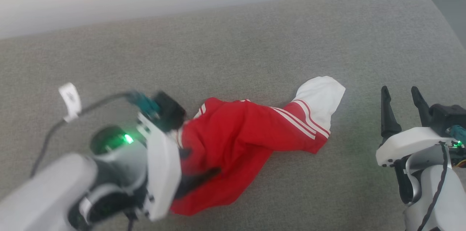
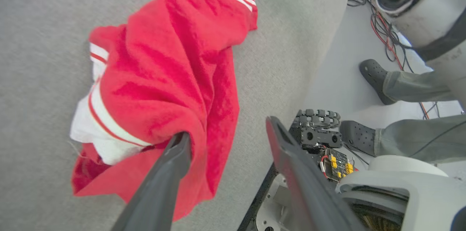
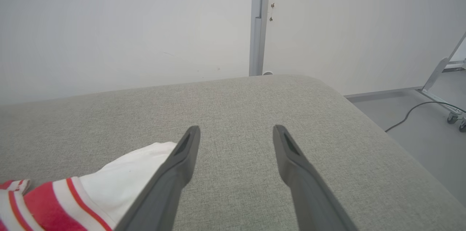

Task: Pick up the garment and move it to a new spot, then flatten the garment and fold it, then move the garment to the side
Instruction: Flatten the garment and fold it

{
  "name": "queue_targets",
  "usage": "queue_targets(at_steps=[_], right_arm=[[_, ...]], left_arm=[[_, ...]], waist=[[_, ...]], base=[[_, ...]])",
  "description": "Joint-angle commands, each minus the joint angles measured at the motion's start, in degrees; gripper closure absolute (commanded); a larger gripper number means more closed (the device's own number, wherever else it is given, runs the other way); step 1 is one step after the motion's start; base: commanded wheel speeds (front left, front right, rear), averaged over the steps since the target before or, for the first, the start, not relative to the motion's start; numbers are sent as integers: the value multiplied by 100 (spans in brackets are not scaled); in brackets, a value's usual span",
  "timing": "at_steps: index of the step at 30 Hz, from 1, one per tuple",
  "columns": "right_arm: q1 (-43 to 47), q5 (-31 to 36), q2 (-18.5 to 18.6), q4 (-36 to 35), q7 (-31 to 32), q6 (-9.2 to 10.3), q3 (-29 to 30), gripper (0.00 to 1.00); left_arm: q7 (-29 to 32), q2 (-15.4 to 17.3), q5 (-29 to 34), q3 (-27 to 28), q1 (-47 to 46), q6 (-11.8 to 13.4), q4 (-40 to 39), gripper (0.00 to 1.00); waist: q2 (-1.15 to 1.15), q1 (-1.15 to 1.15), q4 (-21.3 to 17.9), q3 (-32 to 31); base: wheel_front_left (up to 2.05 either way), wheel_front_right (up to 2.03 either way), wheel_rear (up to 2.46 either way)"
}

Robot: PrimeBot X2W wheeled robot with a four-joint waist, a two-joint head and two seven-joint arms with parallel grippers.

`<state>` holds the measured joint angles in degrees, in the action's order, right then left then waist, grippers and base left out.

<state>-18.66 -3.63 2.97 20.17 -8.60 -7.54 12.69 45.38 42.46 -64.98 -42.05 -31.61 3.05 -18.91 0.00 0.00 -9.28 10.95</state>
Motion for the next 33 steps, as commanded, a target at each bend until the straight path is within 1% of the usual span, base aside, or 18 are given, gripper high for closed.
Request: queue_targets(at_steps=[1,4,7,12,16,19,22,25,29,33], right_arm=[[35,14,-11,10,-37,10,-37,0],[-15,5,-11,11,-44,10,-87,0],[-65,19,-12,8,-70,10,-139,0],[-153,22,-11,11,-142,10,-257,0],[-185,-9,-10,31,-186,10,-304,0],[-192,-1,-12,34,-200,10,-298,0],[-169,40,-11,31,-205,10,-241,0],[-164,62,-13,17,-177,10,-205,0],[-217,58,-11,14,-157,10,-220,0],[-228,28,-11,31,-153,10,-245,0]], left_arm=[[50,50,-34,97,-162,43,90,0],[-6,55,75,247,-423,59,407,0],[-80,-3,199,323,-666,0,925,0],[-209,-156,358,313,-962,-196,1844,0],[-300,-335,225,349,-1086,-361,2336,0],[-289,-378,202,323,-1119,-430,2469,0],[-150,-432,157,241,-1123,-459,2583,0],[-121,-392,359,130,-1196,-483,2624,0],[-204,-336,564,97,-1289,-411,2720,0],[-118,-274,564,141,-1353,-312,2798,0]], waist=[[0,0,-26,-8],[0,0,-78,7],[0,0,-128,38],[0,0,-223,124],[0,0,-266,180],[0,0,-266,199],[0,0,-241,208],[0,0,-212,214],[0,0,-184,235],[0,0,-167,255]], base=[[0,0,0],[0,0,0],[0,0,0],[0,0,0],[0,0,0],[0,0,0],[0,0,0],[0,0,0],[0,0,0],[0,0,0]])
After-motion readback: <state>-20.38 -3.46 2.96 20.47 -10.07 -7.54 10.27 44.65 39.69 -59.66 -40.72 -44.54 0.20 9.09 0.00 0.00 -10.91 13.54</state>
